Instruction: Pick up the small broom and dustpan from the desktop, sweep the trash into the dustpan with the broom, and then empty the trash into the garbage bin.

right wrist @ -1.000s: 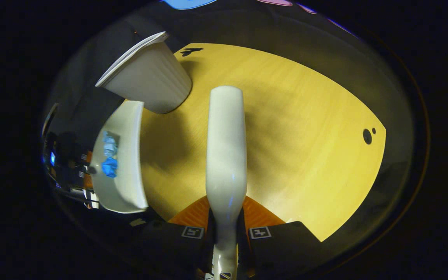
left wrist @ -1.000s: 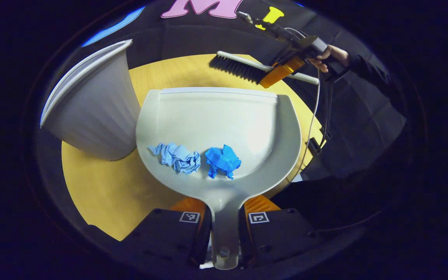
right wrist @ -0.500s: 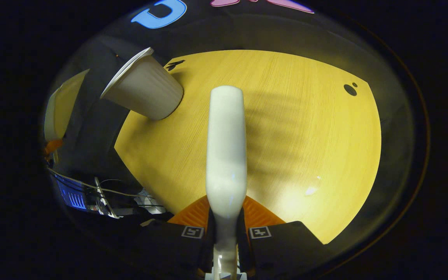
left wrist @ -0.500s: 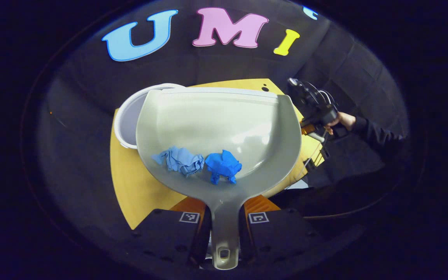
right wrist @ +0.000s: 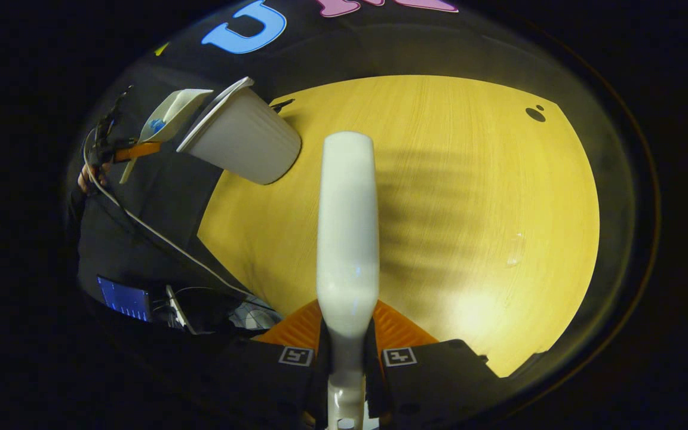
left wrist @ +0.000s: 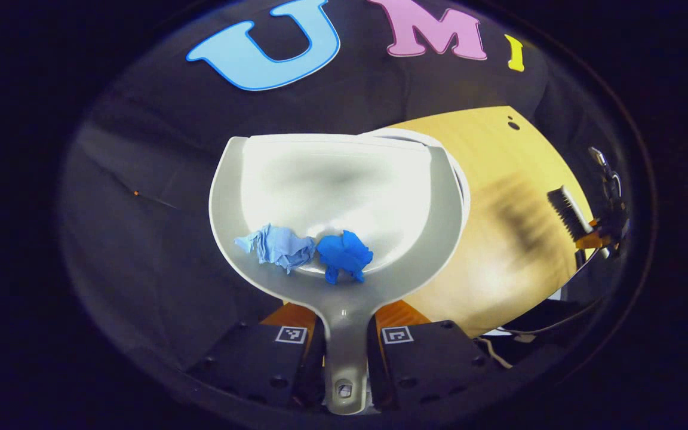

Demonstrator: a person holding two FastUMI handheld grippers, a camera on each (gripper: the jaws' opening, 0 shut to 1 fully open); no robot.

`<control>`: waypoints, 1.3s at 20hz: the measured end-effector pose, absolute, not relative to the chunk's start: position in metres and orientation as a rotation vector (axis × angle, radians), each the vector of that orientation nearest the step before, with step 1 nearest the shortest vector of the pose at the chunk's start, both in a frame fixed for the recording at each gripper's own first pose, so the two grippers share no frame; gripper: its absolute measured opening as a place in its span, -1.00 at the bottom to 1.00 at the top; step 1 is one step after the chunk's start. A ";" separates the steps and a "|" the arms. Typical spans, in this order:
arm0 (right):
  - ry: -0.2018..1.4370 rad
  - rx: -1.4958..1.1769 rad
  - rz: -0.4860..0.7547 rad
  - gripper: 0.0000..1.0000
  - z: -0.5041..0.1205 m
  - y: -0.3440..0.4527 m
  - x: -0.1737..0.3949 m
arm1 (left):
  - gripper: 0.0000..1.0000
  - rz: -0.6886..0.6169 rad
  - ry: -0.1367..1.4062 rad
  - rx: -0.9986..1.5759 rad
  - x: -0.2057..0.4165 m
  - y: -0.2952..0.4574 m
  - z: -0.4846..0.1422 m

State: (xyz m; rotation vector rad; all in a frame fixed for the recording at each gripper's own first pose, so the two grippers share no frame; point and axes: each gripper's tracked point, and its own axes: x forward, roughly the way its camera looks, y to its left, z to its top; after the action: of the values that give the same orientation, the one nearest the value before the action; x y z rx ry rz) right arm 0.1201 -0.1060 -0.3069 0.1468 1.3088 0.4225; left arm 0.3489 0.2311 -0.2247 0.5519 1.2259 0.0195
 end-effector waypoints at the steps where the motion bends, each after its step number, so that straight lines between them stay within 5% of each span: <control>1: 1.305 0.158 0.412 -0.51 -0.307 -0.109 0.118 | -0.41 0.016 1.254 0.599 0.354 0.231 -0.229; 8: 1.271 0.238 0.348 -0.51 -0.314 -0.123 0.102 | -0.42 -0.023 1.372 1.047 0.378 0.228 -0.196; 13: 1.266 0.303 0.319 -0.51 -0.315 -0.133 0.096 | -0.42 -0.011 1.323 1.317 0.390 0.226 -0.181; 17: 1.264 0.300 0.297 -0.44 -0.316 -0.138 0.097 | -0.42 0.011 1.261 1.249 0.391 0.225 -0.183; 21: 1.219 0.303 0.230 -0.51 -0.315 -0.149 0.109 | -0.44 0.058 1.007 0.994 0.395 0.199 -0.194; 26: 1.162 0.340 0.107 -0.44 -0.308 -0.163 0.117 | -0.42 -0.041 0.815 0.723 0.411 0.185 -0.215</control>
State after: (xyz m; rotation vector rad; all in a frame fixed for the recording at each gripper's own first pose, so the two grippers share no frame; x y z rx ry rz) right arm 0.1172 -0.1625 -0.3079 0.3400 1.1623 0.1067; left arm 0.4112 0.1852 -0.2153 0.7228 0.8150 -0.0406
